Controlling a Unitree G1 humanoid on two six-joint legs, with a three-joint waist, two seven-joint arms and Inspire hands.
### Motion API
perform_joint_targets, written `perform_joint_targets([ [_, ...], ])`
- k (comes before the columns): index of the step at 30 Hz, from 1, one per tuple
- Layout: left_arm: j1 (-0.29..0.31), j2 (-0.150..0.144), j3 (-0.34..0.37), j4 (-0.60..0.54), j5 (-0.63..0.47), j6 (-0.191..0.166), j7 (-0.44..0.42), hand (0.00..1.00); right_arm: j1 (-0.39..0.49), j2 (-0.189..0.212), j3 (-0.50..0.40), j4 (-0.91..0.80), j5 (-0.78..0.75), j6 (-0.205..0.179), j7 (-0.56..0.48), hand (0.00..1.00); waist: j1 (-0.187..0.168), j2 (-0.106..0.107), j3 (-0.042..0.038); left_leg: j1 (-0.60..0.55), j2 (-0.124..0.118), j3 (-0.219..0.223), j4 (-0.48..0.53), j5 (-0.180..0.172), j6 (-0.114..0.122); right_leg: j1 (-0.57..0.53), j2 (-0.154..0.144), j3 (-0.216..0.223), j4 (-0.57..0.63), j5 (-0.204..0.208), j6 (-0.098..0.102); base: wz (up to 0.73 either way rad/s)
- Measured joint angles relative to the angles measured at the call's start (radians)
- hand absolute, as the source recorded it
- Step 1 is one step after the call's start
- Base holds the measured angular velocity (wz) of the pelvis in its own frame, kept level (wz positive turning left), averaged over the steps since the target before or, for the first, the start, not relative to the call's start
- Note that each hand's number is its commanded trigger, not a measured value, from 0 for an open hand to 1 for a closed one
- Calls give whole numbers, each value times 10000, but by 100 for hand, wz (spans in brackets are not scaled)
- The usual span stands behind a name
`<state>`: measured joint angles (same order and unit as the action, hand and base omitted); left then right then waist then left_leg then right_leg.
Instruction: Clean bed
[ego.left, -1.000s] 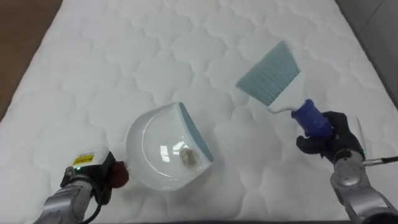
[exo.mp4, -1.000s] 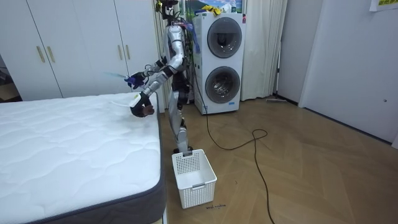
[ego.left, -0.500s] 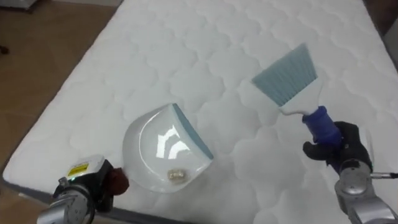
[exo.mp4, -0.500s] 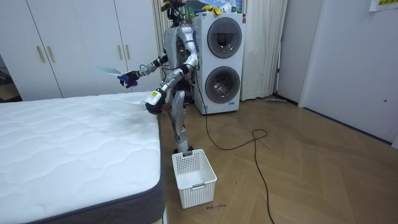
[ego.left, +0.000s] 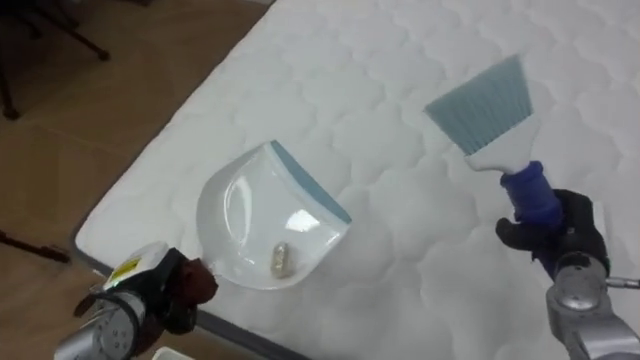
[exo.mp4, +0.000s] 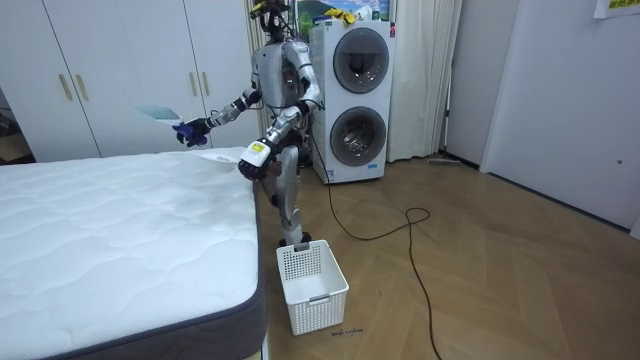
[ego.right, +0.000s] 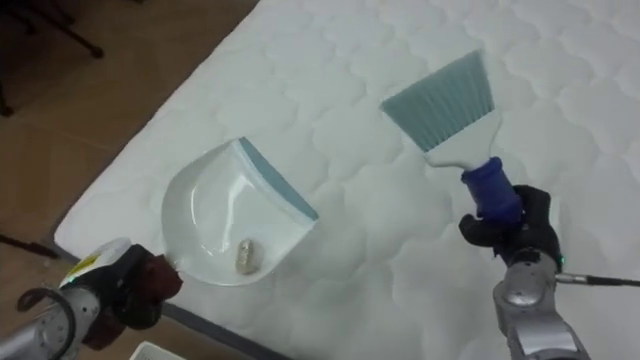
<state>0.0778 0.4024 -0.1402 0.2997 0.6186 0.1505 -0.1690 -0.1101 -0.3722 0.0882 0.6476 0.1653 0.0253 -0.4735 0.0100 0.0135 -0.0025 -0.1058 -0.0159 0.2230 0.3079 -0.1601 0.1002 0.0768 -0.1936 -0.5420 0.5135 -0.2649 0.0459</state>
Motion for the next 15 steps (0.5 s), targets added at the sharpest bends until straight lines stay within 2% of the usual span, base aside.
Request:
perform_joint_targets([
  [1,17,-2,32,-87,15,-21,2,100,28,1,-1,-3,61,-5,-16,0,40,-67,-1,251,-151,-260,18,-99,61,-293,-216,491,1035,64,-8,47],
  [2,7,-9,30,-90,15,-29,2,100,27,1,-1,-6,153,-15,-20,0,42,-76,8,370,-199,-369,27,-145,87,-480,-252,753,1403,122,-50,9],
  [3,3,-55,44,-152,19,-35,13,100,-65,0,-4,-36,337,-29,-39,0,265,5,31,399,-218,-571,38,-192,116,-680,-84,1270,1444,6,-55,5],
  [4,-8,-59,109,-171,31,-33,13,100,-155,95,-1,-189,300,-28,-73,0,120,167,57,220,-179,-914,63,-163,128,-803,374,1733,1110,-240,-139,19],
  [5,-23,-55,126,-181,30,-33,13,100,-93,152,6,-331,271,-28,-137,0,-69,207,75,171,-184,-1164,36,-96,143,-820,677,2000,826,-324,-161,82],
  [6,-42,-57,170,-186,17,-32,9,100,106,271,4,-601,253,-21,-289,0,-356,195,81,90,-295,-1640,-61,67,162,-856,1111,2452,213,-392,-161,115],
  [7,-91,-84,182,-212,15,-32,9,100,279,306,-2,-798,256,-22,-426,0,-510,134,94,-63,-472,-2074,-66,182,185,-936,1331,2775,-458,-388,-172,112],
  [8,-124,-92,174,-218,6,-32,8,100,282,305,-2,-801,273,-22,-482,0,-578,96,116,-131,-560,-2237,-43,229,203,-958,1378,2924,-833,-371,-182,102],
  [9,-172,-101,138,-221,-38,-41,7,100,307,303,-11,-809,325,-22,-602,0,-695,30,125,-274,-779,-2556,25,328,224,-961,1424,3226,-1600,-269,-215,91],
  [10,-167,-148,157,-238,-32,-66,8,100,384,303,-17,-878,329,-21,-732,0,-721,-64,107,-393,-1004,-2823,50,423,227,-959,1417,3555,-2073,272,-247,90],
  [11,-164,-212,184,-240,-20,-71,8,100,432,286,-48,-924,342,-22,-767,0,-722,-63,95,-457,-1063,-2953,97,441,214,-924,1428,3520,-2067,455,-473,81],
  [13,-119,-241,207,-288,-24,-136,8,100,583,275,-247,-1052,624,-22,-833,0,-491,-99,92,-587,-1160,-3373,108,555,118,-798,1485,3268,-2226,510,-527,65],
  [15,-67,-262,203,-287,26,-133,8,100,570,212,-318,-1087,813,-26,-851,0,-224,-162,95,-614,-1199,-3518,107,608,74,-788,1470,3122,-2280,490,-547,38],
])
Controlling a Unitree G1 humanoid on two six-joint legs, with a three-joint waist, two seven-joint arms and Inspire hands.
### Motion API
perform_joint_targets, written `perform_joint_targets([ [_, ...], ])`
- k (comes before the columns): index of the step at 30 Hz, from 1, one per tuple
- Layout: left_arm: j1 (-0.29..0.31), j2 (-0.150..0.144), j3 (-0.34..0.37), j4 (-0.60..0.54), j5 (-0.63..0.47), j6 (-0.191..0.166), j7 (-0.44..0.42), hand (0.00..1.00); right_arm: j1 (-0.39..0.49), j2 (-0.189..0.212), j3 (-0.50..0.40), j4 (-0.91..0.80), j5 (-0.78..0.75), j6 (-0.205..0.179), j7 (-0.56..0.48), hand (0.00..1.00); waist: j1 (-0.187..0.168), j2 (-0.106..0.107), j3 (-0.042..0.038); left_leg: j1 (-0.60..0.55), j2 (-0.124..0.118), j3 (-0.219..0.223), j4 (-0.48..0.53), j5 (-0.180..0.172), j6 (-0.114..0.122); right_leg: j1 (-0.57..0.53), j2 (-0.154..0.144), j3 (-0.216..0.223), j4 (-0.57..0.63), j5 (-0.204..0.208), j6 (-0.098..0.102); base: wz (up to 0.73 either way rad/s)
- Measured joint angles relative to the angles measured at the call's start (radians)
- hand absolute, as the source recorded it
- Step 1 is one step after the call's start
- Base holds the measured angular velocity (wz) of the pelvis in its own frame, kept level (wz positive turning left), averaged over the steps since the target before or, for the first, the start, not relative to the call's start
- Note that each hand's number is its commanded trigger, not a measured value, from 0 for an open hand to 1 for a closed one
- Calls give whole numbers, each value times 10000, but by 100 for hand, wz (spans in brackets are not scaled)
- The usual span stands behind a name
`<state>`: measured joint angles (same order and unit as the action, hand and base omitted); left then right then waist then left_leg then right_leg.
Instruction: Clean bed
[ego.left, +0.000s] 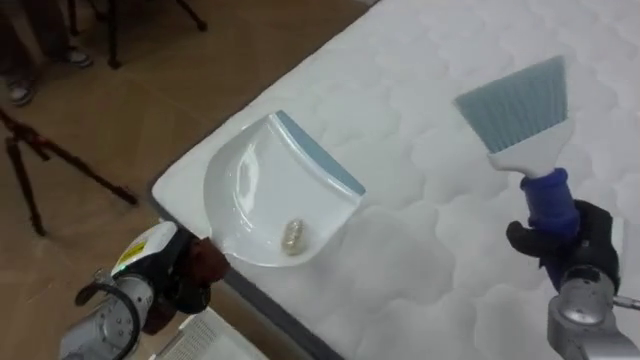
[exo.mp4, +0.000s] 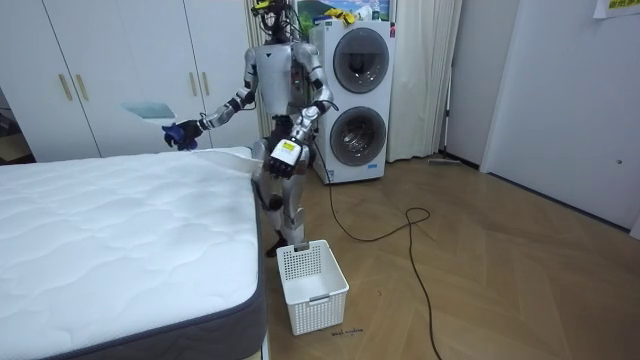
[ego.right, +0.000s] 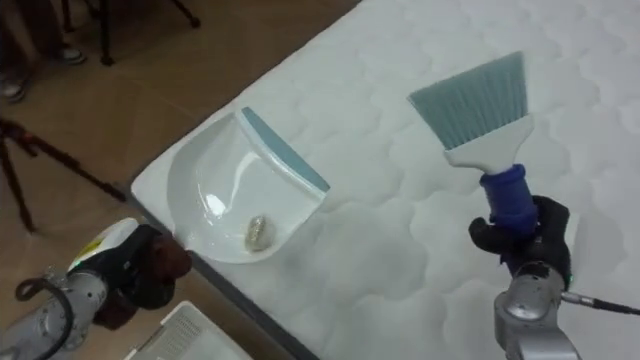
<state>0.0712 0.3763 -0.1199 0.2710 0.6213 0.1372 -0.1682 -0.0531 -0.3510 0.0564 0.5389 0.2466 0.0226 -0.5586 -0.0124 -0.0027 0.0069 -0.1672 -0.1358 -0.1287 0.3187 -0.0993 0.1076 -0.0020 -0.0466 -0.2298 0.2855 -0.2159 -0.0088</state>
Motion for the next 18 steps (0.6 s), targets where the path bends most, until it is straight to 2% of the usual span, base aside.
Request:
perform_joint_targets([
  [3,134,-21,1,0,9,23,0,100,-2,-7,-10,-18,157,-2,27,0,166,-155,-18,-41,-140,-451,-2,132,-42,194,18,-386,-188,6,-3,48],
  [4,146,-21,1,0,5,38,0,100,2,-7,-12,-20,437,-2,29,0,189,-227,-54,-98,-191,-623,-1,190,-59,247,36,-543,-298,32,-4,55],
  [6,151,-25,6,1,34,101,2,100,13,-7,-16,-72,555,-3,41,0,207,-295,-74,-186,-261,-847,50,253,-66,298,108,-782,-346,96,-38,48],
  [9,214,-60,3,12,21,128,2,100,129,-7,-20,-80,591,-40,21,0,149,-289,-79,-298,-387,-1128,75,352,-102,527,99,-1326,-633,192,-15,45],
  [11,227,-113,3,16,24,182,1,100,367,-5,-20,-81,518,-102,-75,0,47,-297,-79,-375,-296,-698,-24,424,-216,730,-83,-1955,-856,238,-13,62],
  [12,227,-140,4,18,40,218,0,100,479,-5,-32,-80,509,-102,-205,0,-119,-308,-76,-502,-15,438,-153,435,-356,773,-260,-2501,-847,152,12,80],
  [13,227,-186,0,33,79,275,-13,100,571,1,-135,-84,501,-102,-298,0,-207,-283,-75,-693,463,2057,-65,205,-728,804,-459,-3114,-751,72,118,65],
  [14,235,-220,-1,34,95,320,-18,100,618,2,-224,-86,501,-102,-314,0,-196,-277,-70,-768,672,2721,102,26,-962,820,-596,-3437,-628,22,205,18],
  [15,300,-264,2,35,103,444,-20,100,641,6,-388,-92,505,-102,-332,0,-43,-172,-58,-880,854,3122,401,-270,-982,843,-690,-3738,-382,-92,394,-13],
  [16,333,-279,4,38,101,521,-20,100,639,6,-433,-127,515,-102,-367,0,34,-119,-58,-826,763,2921,398,-284,-934,825,-588,-3656,-297,-133,462,19],
  [17,329,-276,3,37,71,630,-19,100,697,5,-549,-330,519,-102,-446,0,-158,-108,-43,-753,489,2530,118,-67,-731,712,-314,-3000,-433,-152,356,67],
  [18,278,-316,-2,23,24,616,-3,100,835,5,-817,-602,571,-101,-564,0,-248,-164,-46,-579,183,2272,-488,300,-780,550,-62,-2307,-571,-49,124,91],
])
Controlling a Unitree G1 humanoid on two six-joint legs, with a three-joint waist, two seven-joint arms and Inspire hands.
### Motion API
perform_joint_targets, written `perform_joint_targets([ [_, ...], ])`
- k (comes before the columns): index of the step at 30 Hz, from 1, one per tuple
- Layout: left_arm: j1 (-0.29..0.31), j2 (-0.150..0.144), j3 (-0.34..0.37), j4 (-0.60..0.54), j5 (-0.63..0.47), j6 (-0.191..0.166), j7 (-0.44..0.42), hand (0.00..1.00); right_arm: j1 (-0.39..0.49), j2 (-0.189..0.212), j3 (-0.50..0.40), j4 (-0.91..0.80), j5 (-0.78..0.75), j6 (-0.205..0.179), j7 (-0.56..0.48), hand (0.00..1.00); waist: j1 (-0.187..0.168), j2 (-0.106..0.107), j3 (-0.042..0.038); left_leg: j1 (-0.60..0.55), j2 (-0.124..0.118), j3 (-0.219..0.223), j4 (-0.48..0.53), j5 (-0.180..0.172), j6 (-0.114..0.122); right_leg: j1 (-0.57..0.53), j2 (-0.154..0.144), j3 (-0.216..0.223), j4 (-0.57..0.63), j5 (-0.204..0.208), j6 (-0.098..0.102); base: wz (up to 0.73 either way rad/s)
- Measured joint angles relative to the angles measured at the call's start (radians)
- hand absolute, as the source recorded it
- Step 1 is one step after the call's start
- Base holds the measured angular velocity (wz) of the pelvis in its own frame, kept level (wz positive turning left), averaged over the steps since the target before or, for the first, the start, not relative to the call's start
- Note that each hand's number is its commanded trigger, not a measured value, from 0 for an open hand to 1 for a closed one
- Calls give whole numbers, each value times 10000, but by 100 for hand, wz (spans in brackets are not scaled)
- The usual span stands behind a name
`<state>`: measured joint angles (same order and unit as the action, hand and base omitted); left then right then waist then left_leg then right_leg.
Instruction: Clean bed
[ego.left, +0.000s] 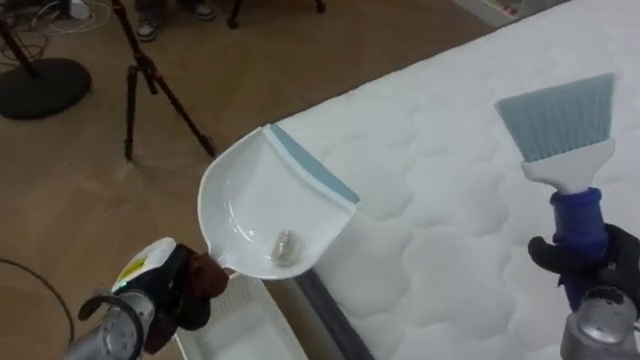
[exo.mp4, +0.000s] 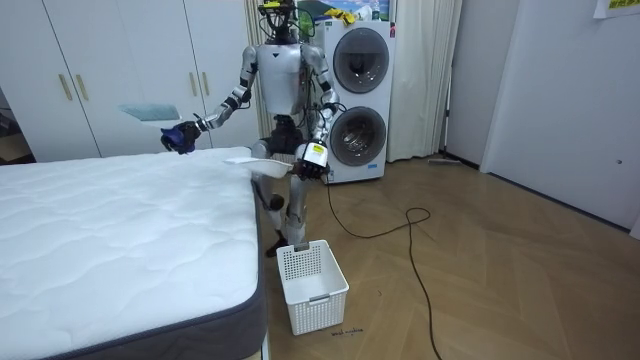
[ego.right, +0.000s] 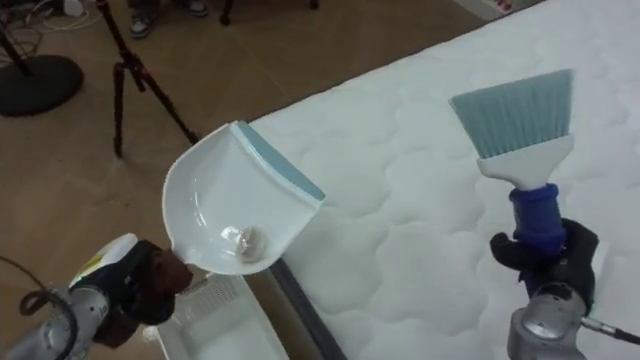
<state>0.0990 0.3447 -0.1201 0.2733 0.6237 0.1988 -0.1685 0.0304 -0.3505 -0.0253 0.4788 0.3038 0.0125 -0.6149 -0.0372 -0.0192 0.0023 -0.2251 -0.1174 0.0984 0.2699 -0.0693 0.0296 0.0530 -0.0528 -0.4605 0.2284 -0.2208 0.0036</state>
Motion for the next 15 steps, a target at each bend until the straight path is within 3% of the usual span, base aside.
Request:
perform_joint_targets([
  [1,7,-50,0,-14,-33,-15,30,100,-7,-18,-166,-140,144,0,-153,0,37,-7,-1,226,-189,-81,-600,321,-435,-158,73,462,-253,214,-257,67],
  [2,9,-55,-2,-28,-43,-30,31,100,-9,-28,-236,-214,197,-4,-196,0,27,25,-2,229,-177,49,-631,350,-283,-152,-2,414,-209,268,-217,41],
  [3,-31,19,15,-115,-40,-54,39,100,-59,-13,-314,-224,197,-99,-299,0,170,281,57,-85,69,316,-30,61,627,-209,123,410,181,83,-118,17],
  [4,-42,152,7,-112,-47,-55,49,100,9,83,-266,-205,334,-99,-387,0,476,321,74,-60,-9,47,214,-62,741,-334,220,512,474,-106,-167,27],
  [5,-42,202,11,-111,-19,-64,49,100,72,90,-249,-217,436,-100,-391,0,460,319,46,-2,-140,-176,47,19,455,-341,219,508,405,-124,-318,72],
  [6,-83,229,136,-127,-17,-170,70,100,125,89,-333,-256,531,-98,-412,0,129,-20,-21,69,-373,-59,-105,87,-443,-417,-345,325,329,-113,-308,84],
  [7,-145,334,248,-128,-77,-351,90,100,-8,44,-402,-264,507,-113,-563,0,387,3,61,-131,484,688,1446,-831,330,-608,-515,206,841,-394,-238,50],
  [8,-138,385,300,-128,-170,-391,93,100,-101,9,-398,-239,508,-113,-611,0,580,80,60,-239,831,672,1946,-1372,328,-709,-574,148,1225,-595,-184,-25],
  [9,-118,461,401,-113,-204,-392,101,100,-285,1,-375,-172,493,-113,-601,0,787,229,99,-395,857,432,2350,-1873,468,-916,-668,63,1896,-855,60,0],
  [11,-123,582,406,-138,-114,-358,101,100,-189,86,-341,-171,485,-80,-594,0,636,77,94,-230,519,-4,2052,-1680,679,-980,-725,507,2023,-832,164,59],
  [12,-95,586,404,-255,-26,-364,101,100,-188,73,-360,-168,491,-70,-666,0,593,-7,111,-106,327,-152,1790,-1480,943,-1108,-859,812,2062,-703,291,58],
  [15,-107,584,405,-471,43,-375,98,100,-206,123,-303,-67,484,-70,-835,0,573,-38,125,-46,181,-570,1729,-1342,1244,-1163,-784,1402,2349,-631,382,57],
])
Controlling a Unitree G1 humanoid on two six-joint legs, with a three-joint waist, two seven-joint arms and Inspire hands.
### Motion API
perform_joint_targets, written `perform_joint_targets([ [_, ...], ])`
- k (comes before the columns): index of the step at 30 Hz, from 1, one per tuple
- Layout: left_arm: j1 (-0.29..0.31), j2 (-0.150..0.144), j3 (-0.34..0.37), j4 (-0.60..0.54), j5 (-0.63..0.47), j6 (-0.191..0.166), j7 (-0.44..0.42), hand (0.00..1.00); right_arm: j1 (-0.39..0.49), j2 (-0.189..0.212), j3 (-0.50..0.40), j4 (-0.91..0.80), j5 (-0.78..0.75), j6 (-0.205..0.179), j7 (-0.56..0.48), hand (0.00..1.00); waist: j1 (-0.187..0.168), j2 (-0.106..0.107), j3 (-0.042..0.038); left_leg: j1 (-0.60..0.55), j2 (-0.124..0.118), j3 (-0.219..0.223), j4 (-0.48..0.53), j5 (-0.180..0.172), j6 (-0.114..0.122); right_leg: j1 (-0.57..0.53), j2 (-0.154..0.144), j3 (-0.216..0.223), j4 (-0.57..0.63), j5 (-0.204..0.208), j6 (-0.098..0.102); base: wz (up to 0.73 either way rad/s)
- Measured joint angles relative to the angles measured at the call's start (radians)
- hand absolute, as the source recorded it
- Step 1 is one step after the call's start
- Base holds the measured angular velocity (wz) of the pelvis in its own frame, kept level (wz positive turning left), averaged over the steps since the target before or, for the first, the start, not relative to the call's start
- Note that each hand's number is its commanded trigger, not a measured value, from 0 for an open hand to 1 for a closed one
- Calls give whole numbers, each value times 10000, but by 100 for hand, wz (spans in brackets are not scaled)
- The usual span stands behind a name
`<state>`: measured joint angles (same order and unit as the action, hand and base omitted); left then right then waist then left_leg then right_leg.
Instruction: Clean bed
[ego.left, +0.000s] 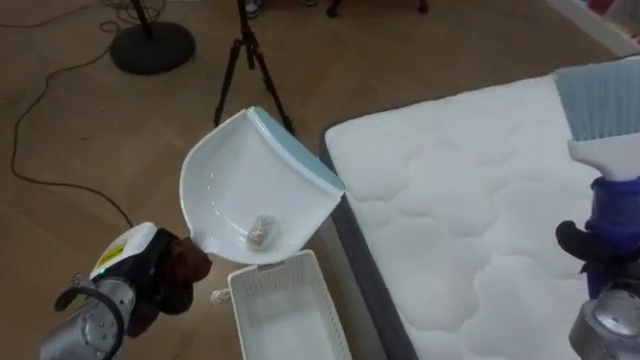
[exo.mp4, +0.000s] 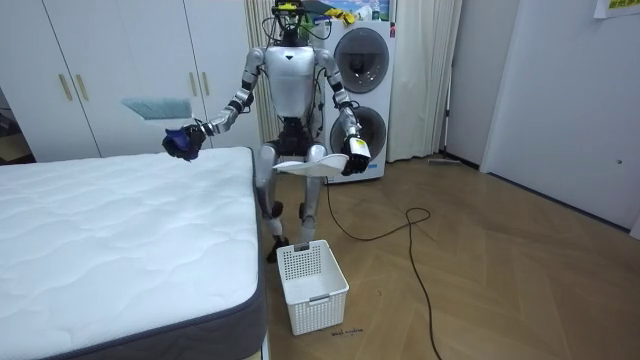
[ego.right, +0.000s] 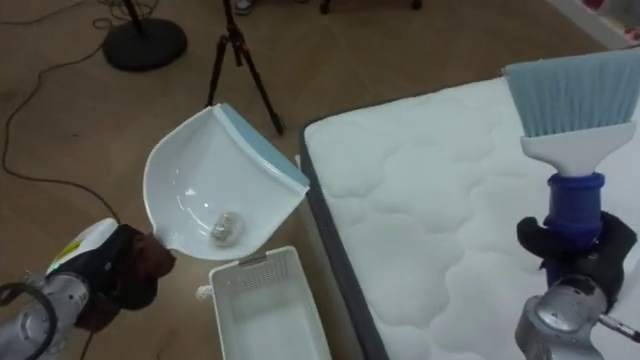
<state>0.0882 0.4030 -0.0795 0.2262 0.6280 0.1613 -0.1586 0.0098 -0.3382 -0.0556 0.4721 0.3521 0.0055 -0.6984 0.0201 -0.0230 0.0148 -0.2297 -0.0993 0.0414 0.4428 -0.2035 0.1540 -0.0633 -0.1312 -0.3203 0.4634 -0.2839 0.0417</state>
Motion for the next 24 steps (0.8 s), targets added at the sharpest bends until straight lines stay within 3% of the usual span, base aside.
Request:
perform_joint_targets([
  [2,-29,3,0,-25,0,-11,-8,100,14,15,44,-1,-24,0,-111,0,44,56,3,-3,-72,-308,31,8,8,-125,3,54,407,16,-3,45],
  [5,-148,5,31,-26,-57,-70,-10,100,109,12,47,-12,-33,-1,-284,0,23,72,2,-73,-231,-851,44,67,-21,-476,257,934,272,-95,39,53],
  [6,-171,12,37,-26,-56,-75,-10,100,115,13,52,-11,-33,-1,-313,0,17,75,2,-96,-261,-1019,36,99,-67,-757,366,1268,-164,-12,36,53],
  [7,-171,0,33,-23,-55,-86,-16,100,129,10,55,-3,-34,-2,-372,0,-61,92,-5,-79,-316,-1217,51,118,-96,-935,458,1450,-473,484,-62,68],
  [10,-199,-4,17,-25,-10,-153,-87,100,134,-13,55,-11,-84,-55,-475,0,-226,164,-64,-46,-354,-1469,-70,142,-144,-592,592,1245,-763,563,-172,51],
  [16,-179,1,67,-23,115,-71,-96,100,235,-13,53,-16,-78,-55,-382,0,-94,122,-75,371,-379,-1501,-534,151,-146,-164,608,1318,-1171,606,-117,8],
  [22,-195,-18,55,-18,129,-41,-79,100,67,-15,72,41,-66,-56,-292,0,-56,23,-20,280,-374,-1513,-362,149,-146,-46,633,1269,-1380,608,-114,8],
  [24,-163,-20,-31,-9,135,126,-83,100,-2,-14,160,239,-64,-55,-279,0,-61,34,-9,278,-375,-1539,-334,146,-148,-38,639,1247,-1367,607,-114,6],
])
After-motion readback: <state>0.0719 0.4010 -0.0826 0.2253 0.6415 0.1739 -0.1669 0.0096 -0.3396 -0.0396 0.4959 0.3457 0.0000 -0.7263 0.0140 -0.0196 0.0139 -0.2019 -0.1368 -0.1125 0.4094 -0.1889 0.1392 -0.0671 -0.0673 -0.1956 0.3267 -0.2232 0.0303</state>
